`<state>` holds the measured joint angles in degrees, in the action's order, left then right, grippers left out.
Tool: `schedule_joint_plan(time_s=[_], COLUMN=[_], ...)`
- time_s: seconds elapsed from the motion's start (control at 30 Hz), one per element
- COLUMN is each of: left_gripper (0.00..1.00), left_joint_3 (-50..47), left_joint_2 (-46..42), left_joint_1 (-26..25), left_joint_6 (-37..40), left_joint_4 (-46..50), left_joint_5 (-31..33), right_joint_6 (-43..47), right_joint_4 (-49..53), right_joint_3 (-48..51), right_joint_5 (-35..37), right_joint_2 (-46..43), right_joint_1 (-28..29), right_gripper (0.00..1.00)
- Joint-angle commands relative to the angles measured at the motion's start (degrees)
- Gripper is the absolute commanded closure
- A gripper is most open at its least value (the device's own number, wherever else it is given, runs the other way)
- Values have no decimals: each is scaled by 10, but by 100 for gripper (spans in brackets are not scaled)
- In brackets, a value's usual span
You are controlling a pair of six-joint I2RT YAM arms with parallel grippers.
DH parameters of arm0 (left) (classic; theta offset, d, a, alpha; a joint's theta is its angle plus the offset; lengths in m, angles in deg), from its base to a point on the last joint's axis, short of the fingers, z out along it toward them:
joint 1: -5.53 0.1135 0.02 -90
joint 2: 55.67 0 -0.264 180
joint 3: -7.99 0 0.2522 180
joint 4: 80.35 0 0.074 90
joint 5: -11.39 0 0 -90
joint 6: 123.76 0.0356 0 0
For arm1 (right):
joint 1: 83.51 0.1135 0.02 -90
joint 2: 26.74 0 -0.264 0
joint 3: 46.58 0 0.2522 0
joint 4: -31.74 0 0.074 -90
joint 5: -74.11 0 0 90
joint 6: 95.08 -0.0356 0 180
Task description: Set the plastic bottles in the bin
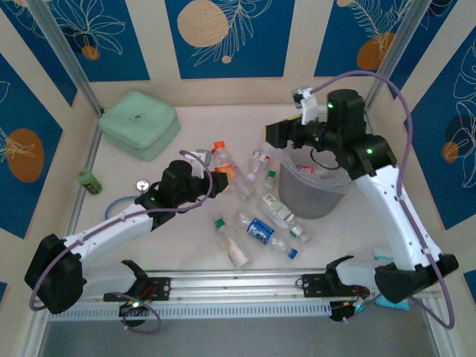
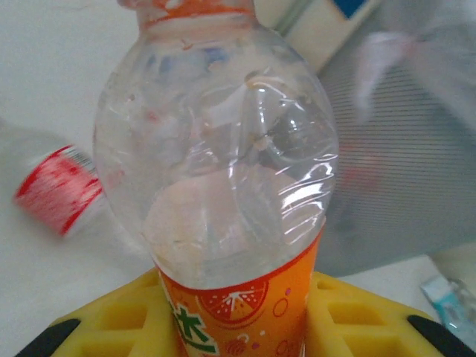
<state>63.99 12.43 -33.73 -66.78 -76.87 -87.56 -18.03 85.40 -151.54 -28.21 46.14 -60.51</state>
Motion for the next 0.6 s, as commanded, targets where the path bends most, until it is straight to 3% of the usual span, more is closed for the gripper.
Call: schedule_joint_plan(time_s=[0.0, 0.13, 0.27, 0.37, 0.57], left_gripper=[80, 81, 82, 82, 83], left_joint_3=[21, 19, 13, 15, 25], left_joint_2=[1, 0, -1, -3, 5], left_joint_1=[2, -2, -7, -8, -9], left_joint_6=[28, 23, 21, 22, 23], left_joint_4=[-56, -93, -120, -128, -125], left_joint_5=[-99, -138, -152, -152, -140], right_joint_6=[11, 5, -10, -10, -16], right_joint_4=[46, 36, 2, 11, 22], right_joint_3=[-22, -39, -37, -46, -42], right_joint_5=[-26, -36, -69, -72, -115], right_joint_2=[49, 93, 120, 141, 165], right_joint_1=[27, 47, 57, 65, 72], right_gripper=[23, 10, 6, 6, 17])
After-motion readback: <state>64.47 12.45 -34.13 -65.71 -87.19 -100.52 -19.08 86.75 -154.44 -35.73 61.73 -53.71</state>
